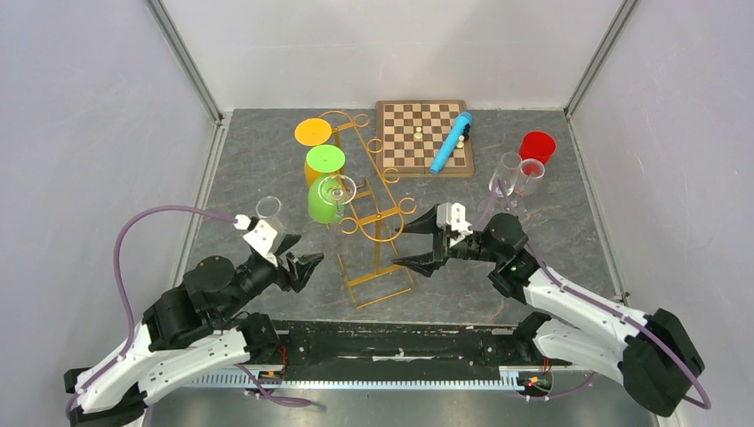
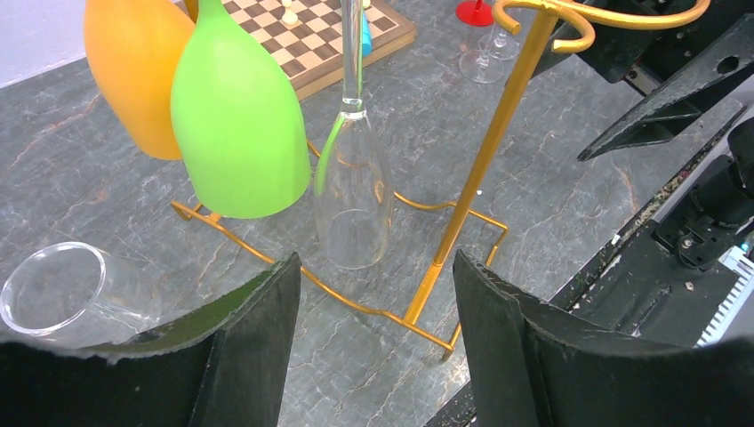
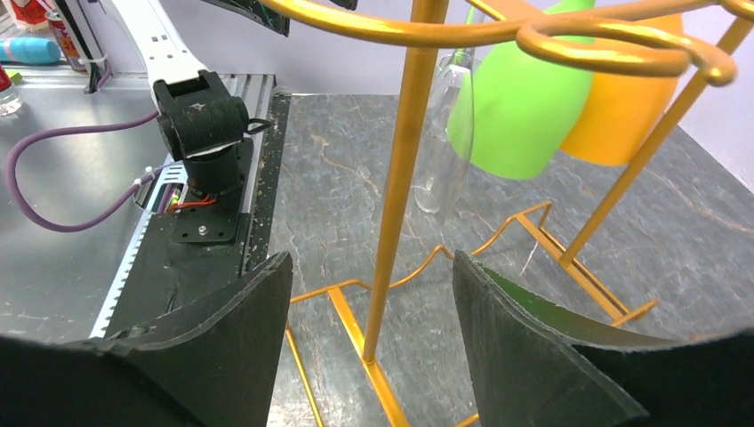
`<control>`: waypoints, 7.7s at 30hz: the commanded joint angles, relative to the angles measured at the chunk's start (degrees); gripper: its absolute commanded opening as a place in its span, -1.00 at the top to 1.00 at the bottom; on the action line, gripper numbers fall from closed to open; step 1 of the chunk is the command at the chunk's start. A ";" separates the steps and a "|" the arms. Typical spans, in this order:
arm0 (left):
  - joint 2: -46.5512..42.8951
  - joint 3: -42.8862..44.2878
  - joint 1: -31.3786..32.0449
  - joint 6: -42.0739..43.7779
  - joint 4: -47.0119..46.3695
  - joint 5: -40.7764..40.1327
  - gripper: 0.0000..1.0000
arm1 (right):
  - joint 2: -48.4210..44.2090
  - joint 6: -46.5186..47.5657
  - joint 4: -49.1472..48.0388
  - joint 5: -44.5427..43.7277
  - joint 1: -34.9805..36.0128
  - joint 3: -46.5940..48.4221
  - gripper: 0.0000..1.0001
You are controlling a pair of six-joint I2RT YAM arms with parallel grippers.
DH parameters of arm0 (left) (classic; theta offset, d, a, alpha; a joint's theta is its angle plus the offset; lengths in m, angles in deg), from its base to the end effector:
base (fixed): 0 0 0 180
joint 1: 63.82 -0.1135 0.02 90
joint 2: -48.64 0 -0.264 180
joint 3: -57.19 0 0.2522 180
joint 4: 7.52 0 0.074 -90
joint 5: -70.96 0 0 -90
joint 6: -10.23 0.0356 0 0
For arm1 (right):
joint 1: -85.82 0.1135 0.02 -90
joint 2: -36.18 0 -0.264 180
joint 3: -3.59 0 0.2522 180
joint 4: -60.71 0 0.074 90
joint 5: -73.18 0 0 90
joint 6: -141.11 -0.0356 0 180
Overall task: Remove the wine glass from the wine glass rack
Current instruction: Move the wine rack to the center of the board, then pick up the wine glass from the wine rack.
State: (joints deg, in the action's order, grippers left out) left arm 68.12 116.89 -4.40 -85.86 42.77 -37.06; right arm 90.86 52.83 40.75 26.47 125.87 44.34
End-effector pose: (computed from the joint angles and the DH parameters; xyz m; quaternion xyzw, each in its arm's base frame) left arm 0.0450 -0.0546 0.3455 0.2498 0.7216 -0.2423 0.5985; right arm 0.1462 0.1548 0.2787 -0.4778 0.4832 0.4599 0.5716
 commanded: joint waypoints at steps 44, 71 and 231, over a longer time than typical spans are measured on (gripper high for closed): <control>-0.17 -0.58 -0.44 -2.61 -2.26 -3.03 -0.40 | 20.54 -7.32 -26.53 -4.27 7.58 6.92 1.00; -0.22 -0.58 -0.55 -2.97 -2.19 -3.69 -0.40 | 2.87 6.51 -11.53 -37.00 15.68 -2.56 1.00; 40.38 35.64 -31.46 -42.70 -5.44 49.86 0.95 | -34.38 -4.01 32.13 -57.86 15.67 -5.00 -0.83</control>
State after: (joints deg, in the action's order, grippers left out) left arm 110.24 150.41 -35.05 -128.63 37.74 11.61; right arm 56.17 49.92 75.40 -31.72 141.52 36.97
